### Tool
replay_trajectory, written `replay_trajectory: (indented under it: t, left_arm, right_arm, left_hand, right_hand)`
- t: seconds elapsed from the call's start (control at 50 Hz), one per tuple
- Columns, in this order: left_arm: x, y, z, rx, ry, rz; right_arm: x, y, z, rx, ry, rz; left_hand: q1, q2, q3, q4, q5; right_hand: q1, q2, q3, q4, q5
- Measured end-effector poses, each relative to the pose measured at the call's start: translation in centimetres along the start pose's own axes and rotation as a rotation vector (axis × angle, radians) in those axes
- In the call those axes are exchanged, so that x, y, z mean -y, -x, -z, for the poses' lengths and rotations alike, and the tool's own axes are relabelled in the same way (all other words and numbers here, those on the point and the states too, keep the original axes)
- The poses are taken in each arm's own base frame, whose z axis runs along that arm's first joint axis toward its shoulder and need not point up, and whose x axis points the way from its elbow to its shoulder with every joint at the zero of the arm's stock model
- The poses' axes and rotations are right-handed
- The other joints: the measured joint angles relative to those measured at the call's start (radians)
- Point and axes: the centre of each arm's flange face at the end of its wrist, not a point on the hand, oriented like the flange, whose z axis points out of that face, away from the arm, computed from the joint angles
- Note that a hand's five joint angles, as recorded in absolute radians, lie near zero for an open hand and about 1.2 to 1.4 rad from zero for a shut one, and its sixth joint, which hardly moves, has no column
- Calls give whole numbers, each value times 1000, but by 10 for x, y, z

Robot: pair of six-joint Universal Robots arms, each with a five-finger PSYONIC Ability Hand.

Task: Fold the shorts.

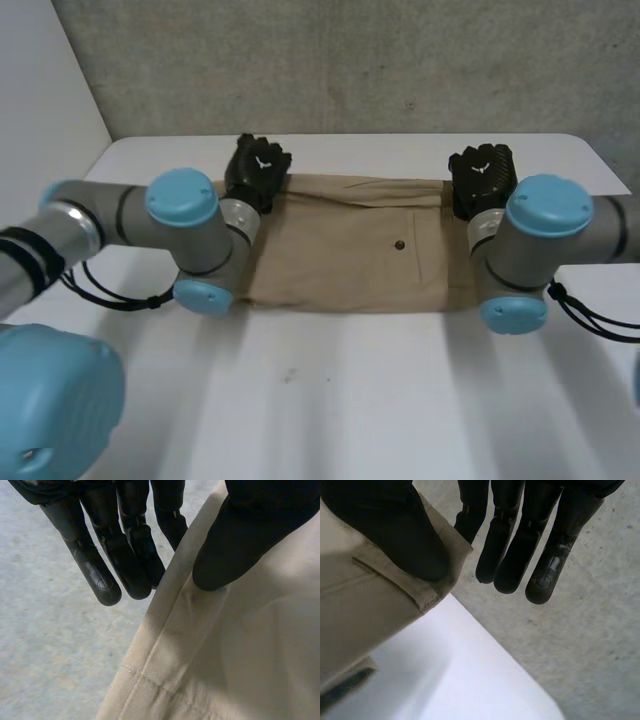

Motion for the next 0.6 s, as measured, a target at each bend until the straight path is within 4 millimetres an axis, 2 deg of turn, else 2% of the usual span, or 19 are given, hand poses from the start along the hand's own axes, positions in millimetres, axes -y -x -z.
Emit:
replay_trajectory:
  t: [0.02, 0.04, 0.08, 0.12, 0.16, 0.18, 0.2, 0.22, 0.3, 0.36, 0.4, 0.44, 0.46, 0.48, 0.5, 0.52, 0.54, 0.58, 0.6]
  left_arm:
    - [-3, -3, -2, -7, -3, 0]
    - [-15, -15, -6, -31, -17, 0]
    - [-20, -22, -7, -43, -31, 2]
    - [-24, -26, -8, -46, -46, 4]
    - [-24, -29, -7, -42, -64, 8]
    - [-22, -29, -5, -35, -79, 11]
    - [-18, -28, -4, -26, -93, 15]
    - [-14, -25, -2, -16, -106, 19]
    - [7, -8, 9, 24, -158, 53]
    - [25, 8, 25, 42, -177, 109]
    - [32, 16, 36, 40, -170, 146]
    - [36, 23, 49, 29, -146, 195]
    - [36, 23, 49, 29, -146, 195]
    - [38, 27, 62, 13, -114, 240]
    - [37, 30, 72, -1, -83, 273]
    - [37, 30, 73, -3, -78, 278]
    - [35, 31, 84, -22, -31, 317]
    - [34, 31, 88, -28, -17, 328]
    - [31, 31, 98, -46, 30, 362]
  right_arm:
    - [-2, 1, -2, -5, -5, 13]
    - [-14, 8, -15, -34, -24, 95]
    - [-20, 12, -22, -45, -28, 140]
    - [-25, 16, -26, -54, -25, 184]
    - [-25, 18, -26, -57, -22, 209]
    - [-23, 18, -26, -59, -22, 217]
    - [-18, 17, -24, -60, -23, 217]
    - [-13, 15, -22, -60, -28, 212]
    - [14, 4, -8, -32, -54, 147]
    - [34, -4, 14, 52, -56, 62]
    - [39, -6, 25, 107, -36, 26]
    - [40, -5, 42, 194, 18, -24]
    - [40, -5, 42, 194, 18, -24]
    - [39, -5, 45, 212, 32, -35]
    - [32, -5, 62, 297, 130, -92]
    - [31, -5, 63, 305, 142, -98]
    - [23, -6, 71, 344, 211, -132]
    - [21, -7, 73, 352, 228, -141]
    - [14, -7, 78, 371, 280, -165]
  left_hand:
    - [0, 0, 0, 0, 0]
    - [0, 0, 0, 0, 0]
    - [-68, -107, -94, -98, -71]
    - [-279, -320, -292, -301, -255]
    - [-773, -741, -727, -745, -696]
    - [-773, -741, -727, -745, -696]
    - [-914, -938, -917, -936, -871]
    - [-924, -971, -960, -973, -906]
    - [-924, -993, -974, -992, -918]
    - [-924, -995, -974, -992, -918]
    - [-924, -995, -974, -992, -918]
    - [-924, -995, -974, -992, -918]
    - [-924, -995, -974, -992, -918]
    - [-924, -995, -974, -992, -918]
    - [-924, -995, -974, -992, -918]
    - [-924, -995, -974, -992, -918]
    - [-924, -995, -974, -992, -918]
    - [-924, -995, -974, -992, -918]
    - [-924, -995, -974, -992, -918]
  right_hand:
    - [0, 0, 0, 0, 0]
    - [0, 0, 0, 0, 0]
    - [-315, -406, -406, -412, -391]
    - [-513, -605, -606, -614, -594]
    - [-705, -845, -844, -853, -829]
    - [-763, -935, -942, -945, -918]
    - [-772, -953, -969, -956, -932]
    - [-772, -954, -973, -957, -934]
    - [-772, -954, -973, -957, -935]
    - [-772, -954, -973, -957, -937]
    - [-772, -954, -974, -957, -937]
    - [-772, -953, -972, -957, -937]
    - [-772, -953, -972, -957, -937]
    - [-772, -953, -972, -957, -937]
    - [-751, -921, -934, -932, -911]
    - [-751, -921, -934, -932, -911]
    - [-721, -882, -891, -893, -874]
    - [-721, -882, -891, -893, -874]
    - [-700, -857, -862, -865, -855]
